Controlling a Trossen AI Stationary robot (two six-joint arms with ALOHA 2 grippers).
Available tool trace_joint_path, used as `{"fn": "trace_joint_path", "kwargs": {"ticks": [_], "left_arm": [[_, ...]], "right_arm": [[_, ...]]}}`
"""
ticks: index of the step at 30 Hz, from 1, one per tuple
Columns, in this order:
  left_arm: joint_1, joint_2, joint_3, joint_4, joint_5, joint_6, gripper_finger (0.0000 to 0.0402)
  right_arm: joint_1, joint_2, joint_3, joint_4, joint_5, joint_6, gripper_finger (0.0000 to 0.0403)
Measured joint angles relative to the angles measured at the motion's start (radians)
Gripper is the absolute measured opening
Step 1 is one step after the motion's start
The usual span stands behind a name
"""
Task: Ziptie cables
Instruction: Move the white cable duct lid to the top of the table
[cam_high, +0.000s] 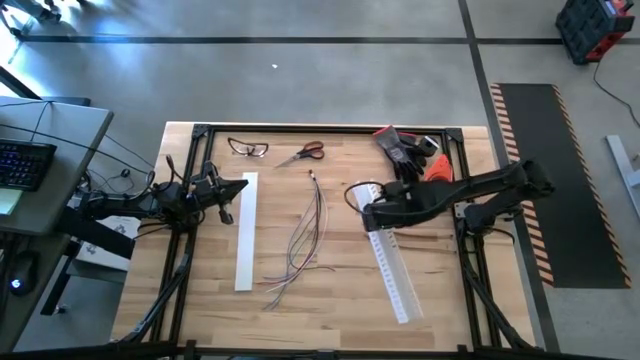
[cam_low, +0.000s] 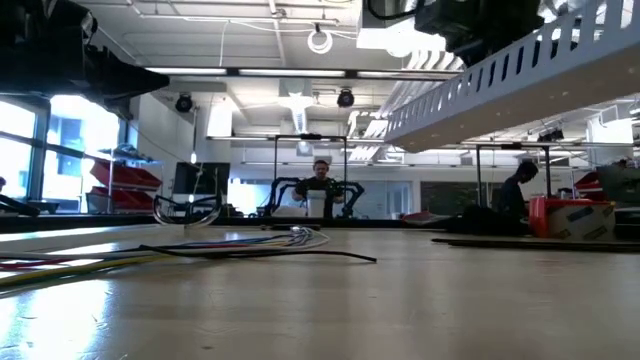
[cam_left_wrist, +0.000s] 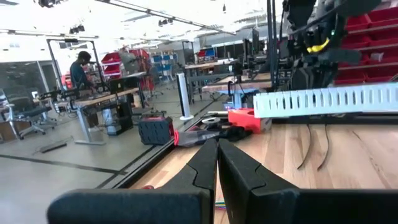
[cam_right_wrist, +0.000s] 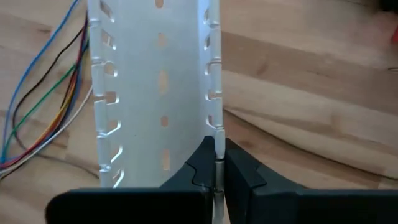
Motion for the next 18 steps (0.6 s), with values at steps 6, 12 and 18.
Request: {"fn": "trace_joint_path", "kwargs": {"ticks": [6,12,18], "left_arm": [[0.0,0.0,0.0,0.017,0.0,0.009,0.0],[0.0,0.0,0.0,0.018,0.0,0.017,0.0],[0.0,0.0,0.0,0.018,0.0,0.027,0.0]], "right_arm": [[-0.14,0.018,0.0,0.02,0.011,-0.217,0.0],[-0.435,0.034,0.0,0.289,-0.012,-0.755,0.0],[-0.643,0.175,0.02,0.638,-0.174,-1.202,0.0]]}}
